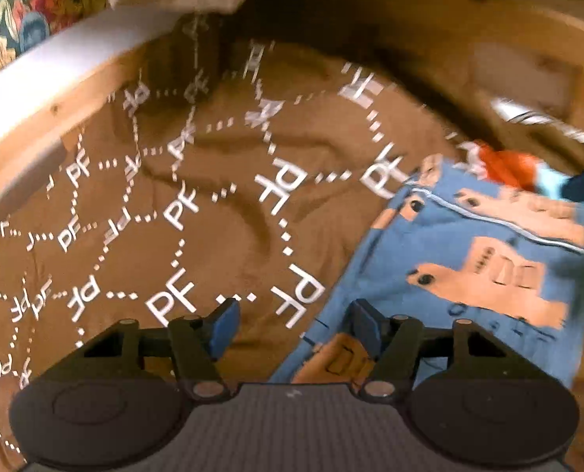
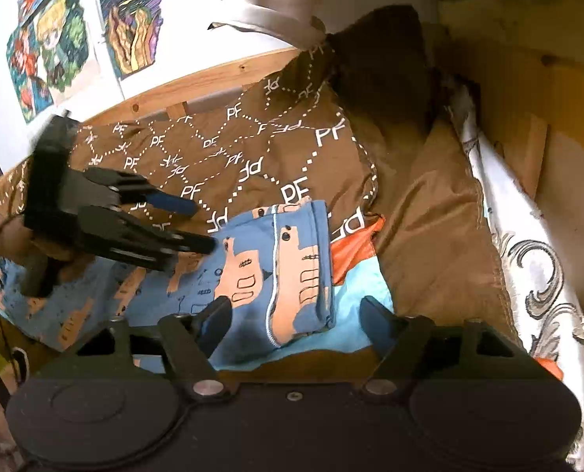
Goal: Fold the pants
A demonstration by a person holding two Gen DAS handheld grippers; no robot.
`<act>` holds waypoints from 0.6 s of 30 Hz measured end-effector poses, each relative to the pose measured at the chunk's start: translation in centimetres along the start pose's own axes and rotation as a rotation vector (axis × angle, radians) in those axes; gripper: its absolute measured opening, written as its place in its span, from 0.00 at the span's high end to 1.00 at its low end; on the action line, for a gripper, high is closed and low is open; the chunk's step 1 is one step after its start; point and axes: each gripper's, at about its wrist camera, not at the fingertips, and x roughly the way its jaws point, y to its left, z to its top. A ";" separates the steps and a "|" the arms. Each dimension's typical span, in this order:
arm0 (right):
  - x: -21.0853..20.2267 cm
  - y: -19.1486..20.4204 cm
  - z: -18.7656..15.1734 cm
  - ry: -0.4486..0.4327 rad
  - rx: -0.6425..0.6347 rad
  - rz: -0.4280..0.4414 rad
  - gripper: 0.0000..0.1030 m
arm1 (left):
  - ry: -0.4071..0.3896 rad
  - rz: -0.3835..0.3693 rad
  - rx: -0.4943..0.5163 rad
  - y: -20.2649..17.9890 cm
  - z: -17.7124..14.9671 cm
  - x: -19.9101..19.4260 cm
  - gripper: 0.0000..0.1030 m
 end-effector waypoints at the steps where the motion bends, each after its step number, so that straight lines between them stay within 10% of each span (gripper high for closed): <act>1: 0.1 -0.5 0.2 0.004 0.008 0.006 0.33 | 0.006 0.001 -0.014 0.0 0.2 0.3 0.32; 7: 0.7 -1.3 1.2 0.085 0.041 0.019 0.43 | 0.019 0.022 -0.002 -0.4 0.7 -0.8 0.32; 15: 0.7 -2.5 1.6 0.109 0.011 0.104 0.56 | -0.103 -0.197 -0.116 0.4 2.6 -4.0 0.33; 18: 1.0 -2.7 2.0 0.118 0.000 0.146 0.56 | -0.051 -0.138 -0.038 -1.2 2.7 -2.3 0.40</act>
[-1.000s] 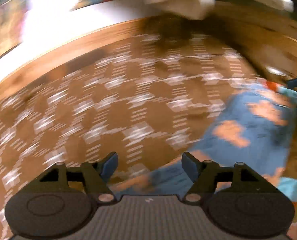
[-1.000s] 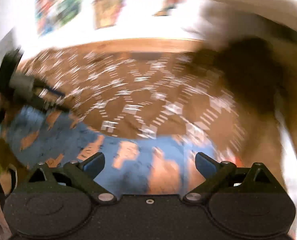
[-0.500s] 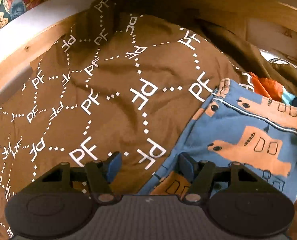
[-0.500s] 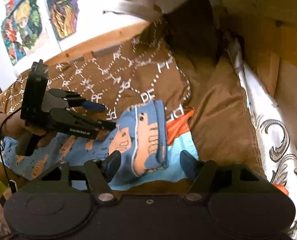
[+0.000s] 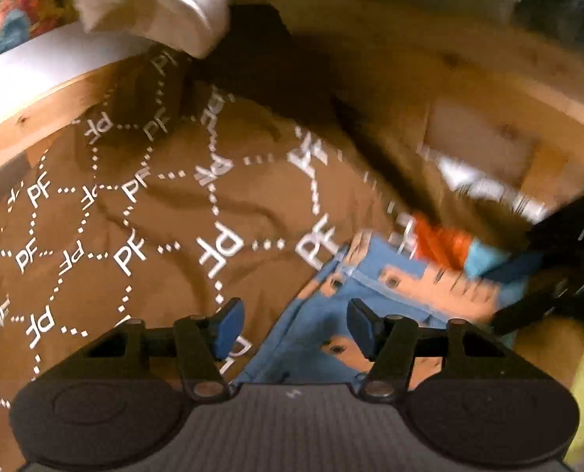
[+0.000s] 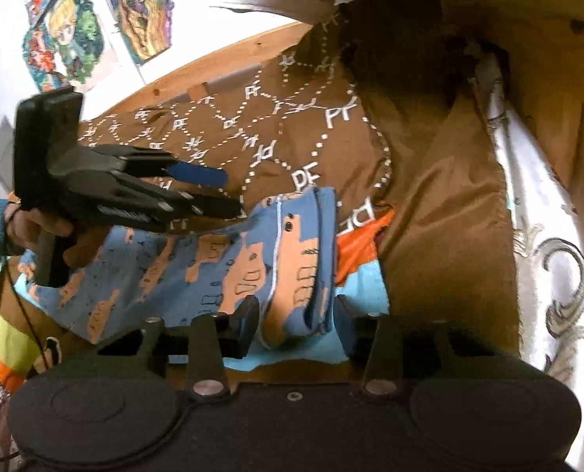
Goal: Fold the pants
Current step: 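Grasp the folded hem edge with the right gripper and lift it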
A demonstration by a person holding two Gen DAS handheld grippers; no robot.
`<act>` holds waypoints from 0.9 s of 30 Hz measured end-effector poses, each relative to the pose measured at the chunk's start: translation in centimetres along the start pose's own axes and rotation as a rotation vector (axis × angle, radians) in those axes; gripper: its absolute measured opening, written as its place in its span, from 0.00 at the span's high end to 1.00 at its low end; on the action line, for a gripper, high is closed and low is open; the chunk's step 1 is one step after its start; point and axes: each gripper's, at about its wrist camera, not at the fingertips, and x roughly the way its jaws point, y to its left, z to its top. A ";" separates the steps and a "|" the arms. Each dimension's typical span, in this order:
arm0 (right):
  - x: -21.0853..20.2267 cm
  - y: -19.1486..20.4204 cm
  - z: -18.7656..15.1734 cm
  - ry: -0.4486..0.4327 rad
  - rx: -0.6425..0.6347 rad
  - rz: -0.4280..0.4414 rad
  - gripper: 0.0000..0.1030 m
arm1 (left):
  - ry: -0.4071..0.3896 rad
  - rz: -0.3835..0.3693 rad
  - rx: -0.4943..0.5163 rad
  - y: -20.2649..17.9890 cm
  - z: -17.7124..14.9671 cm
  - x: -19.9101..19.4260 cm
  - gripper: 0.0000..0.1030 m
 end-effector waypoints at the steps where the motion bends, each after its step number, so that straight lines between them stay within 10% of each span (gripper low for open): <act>1: 0.2 0.0 0.1 0.015 -0.012 0.001 0.56 | 0.026 0.039 0.024 -0.4 -0.1 0.7 0.44; 14: -0.3 1.1 -1.0 -0.060 0.045 -0.075 0.89 | 0.087 0.047 -0.151 1.2 2.0 0.9 0.41; 27: 0.7 10.6 -3.0 -0.130 -0.439 -0.339 0.89 | 0.289 -0.180 -0.472 0.0 6.5 -1.4 0.43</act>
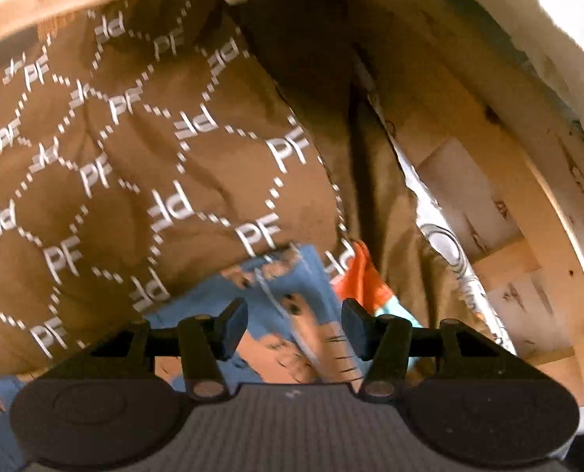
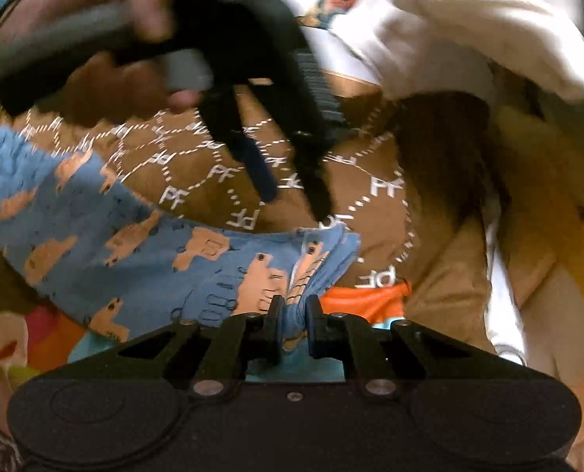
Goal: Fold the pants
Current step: 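Grasp the folded hem edge with the right gripper and lift it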
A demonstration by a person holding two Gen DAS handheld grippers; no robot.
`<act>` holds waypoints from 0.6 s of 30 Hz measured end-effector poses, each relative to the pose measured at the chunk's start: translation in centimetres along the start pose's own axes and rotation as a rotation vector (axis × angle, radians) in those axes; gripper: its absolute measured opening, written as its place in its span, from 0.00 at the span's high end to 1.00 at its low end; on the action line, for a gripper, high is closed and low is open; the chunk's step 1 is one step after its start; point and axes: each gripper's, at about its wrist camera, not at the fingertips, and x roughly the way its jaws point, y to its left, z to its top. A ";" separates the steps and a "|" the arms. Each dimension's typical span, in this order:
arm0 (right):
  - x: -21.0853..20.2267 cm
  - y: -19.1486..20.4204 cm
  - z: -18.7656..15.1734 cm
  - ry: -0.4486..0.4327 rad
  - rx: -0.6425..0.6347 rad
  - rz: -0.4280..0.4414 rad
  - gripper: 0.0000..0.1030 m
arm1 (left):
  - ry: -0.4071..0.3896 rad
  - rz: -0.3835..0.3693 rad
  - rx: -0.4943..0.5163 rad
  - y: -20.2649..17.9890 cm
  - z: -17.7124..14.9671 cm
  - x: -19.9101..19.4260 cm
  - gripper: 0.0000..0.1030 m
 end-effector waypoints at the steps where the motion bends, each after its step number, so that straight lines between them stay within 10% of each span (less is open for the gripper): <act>1: 0.0 0.5 0.0 -0.002 -0.024 -0.002 0.89 | 0.008 0.001 -0.007 -0.2 -0.1 0.2 0.43; 15: 0.1 4.5 -0.1 -0.006 -0.217 -0.037 0.89 | 0.036 0.098 -0.013 -1.7 -0.3 1.1 0.35; 18: 0.2 5.0 0.0 -0.006 -0.242 -0.043 0.89 | 0.042 0.134 0.001 -1.9 -0.5 1.3 0.53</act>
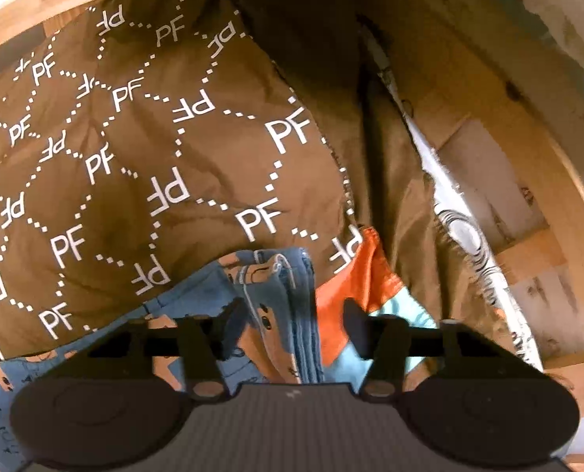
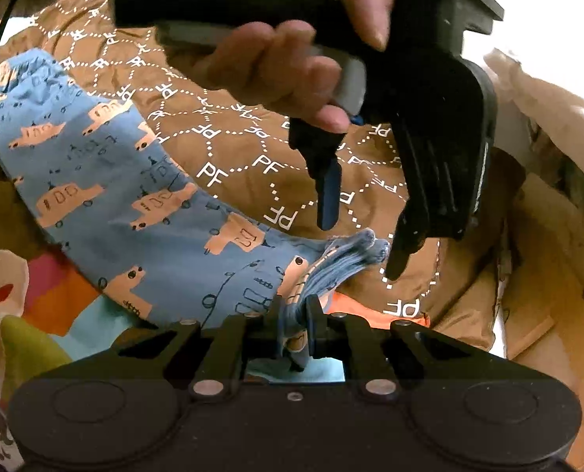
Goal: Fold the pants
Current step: 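Grasp the folded hem edge with the right gripper and lift it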
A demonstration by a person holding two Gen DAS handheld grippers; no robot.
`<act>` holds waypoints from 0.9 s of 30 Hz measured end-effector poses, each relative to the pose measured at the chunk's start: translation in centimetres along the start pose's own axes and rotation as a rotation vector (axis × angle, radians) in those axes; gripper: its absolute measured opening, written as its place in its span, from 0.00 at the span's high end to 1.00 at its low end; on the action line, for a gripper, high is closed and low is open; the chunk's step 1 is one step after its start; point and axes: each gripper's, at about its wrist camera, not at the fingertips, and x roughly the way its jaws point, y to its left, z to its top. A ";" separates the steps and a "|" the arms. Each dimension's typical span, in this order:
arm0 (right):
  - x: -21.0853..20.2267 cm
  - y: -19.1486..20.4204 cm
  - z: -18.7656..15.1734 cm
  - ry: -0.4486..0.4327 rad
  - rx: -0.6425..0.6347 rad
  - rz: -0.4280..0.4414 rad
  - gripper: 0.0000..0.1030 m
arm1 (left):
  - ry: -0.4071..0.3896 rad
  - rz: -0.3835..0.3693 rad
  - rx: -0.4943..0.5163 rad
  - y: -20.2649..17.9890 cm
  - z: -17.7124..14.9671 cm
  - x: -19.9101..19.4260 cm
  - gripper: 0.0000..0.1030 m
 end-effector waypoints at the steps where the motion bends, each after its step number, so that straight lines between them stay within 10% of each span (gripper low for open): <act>1: 0.0 0.1 0.0 0.001 -0.003 0.001 0.89 | 0.006 0.004 -0.004 0.1 0.0 0.1 0.59; 7: -0.2 0.4 0.6 0.001 -0.012 0.002 0.89 | 0.016 -0.019 -0.033 1.6 -0.4 -0.5 0.88; 27: -0.9 7.9 7.3 -0.029 0.039 0.191 0.89 | -0.087 -0.221 -0.116 16.2 -9.5 -6.0 0.90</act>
